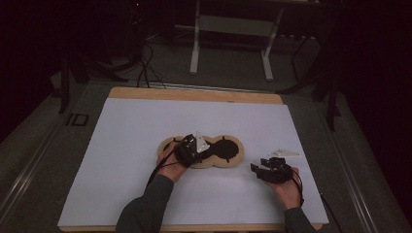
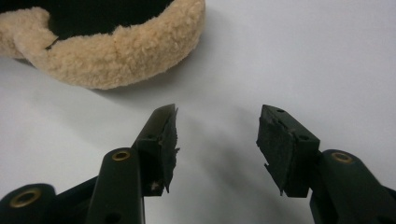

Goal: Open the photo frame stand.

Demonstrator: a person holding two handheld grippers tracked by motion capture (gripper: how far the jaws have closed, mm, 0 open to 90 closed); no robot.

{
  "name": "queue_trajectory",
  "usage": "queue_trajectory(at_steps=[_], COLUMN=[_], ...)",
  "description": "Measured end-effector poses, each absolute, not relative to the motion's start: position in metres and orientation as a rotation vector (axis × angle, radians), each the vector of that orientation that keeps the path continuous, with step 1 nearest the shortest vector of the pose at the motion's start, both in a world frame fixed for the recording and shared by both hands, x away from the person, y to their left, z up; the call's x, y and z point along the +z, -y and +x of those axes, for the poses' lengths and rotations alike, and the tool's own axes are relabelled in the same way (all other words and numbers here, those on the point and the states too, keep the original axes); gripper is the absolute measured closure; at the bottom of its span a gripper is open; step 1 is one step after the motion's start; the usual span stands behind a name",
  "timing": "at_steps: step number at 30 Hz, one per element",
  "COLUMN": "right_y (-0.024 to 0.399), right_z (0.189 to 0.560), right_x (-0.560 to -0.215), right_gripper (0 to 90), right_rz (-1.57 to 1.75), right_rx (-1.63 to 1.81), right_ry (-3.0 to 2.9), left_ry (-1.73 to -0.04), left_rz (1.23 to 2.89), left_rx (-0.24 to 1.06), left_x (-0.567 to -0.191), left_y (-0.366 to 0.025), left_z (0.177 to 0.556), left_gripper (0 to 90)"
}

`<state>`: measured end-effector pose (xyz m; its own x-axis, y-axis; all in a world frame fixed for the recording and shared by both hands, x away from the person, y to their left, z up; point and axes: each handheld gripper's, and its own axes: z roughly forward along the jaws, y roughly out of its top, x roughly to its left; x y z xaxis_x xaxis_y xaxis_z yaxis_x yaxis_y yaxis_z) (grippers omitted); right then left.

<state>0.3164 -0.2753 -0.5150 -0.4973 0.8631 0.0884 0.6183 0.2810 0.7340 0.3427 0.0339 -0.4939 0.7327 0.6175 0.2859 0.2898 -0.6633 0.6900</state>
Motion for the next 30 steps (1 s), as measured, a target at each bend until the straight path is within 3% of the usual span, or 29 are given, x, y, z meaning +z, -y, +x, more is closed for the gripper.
queue_trajectory(at_steps=[30], right_y=[0.263], right_z=[0.320], right_x=[-0.490], right_gripper=[40.3], right_rz=[1.448], right_rx=[1.357], right_ry=[-2.230], left_ry=[-0.638], left_rz=[2.189], left_rx=[0.643], left_x=[-0.496], left_y=[-0.058], left_z=[0.324], left_gripper=[72.5])
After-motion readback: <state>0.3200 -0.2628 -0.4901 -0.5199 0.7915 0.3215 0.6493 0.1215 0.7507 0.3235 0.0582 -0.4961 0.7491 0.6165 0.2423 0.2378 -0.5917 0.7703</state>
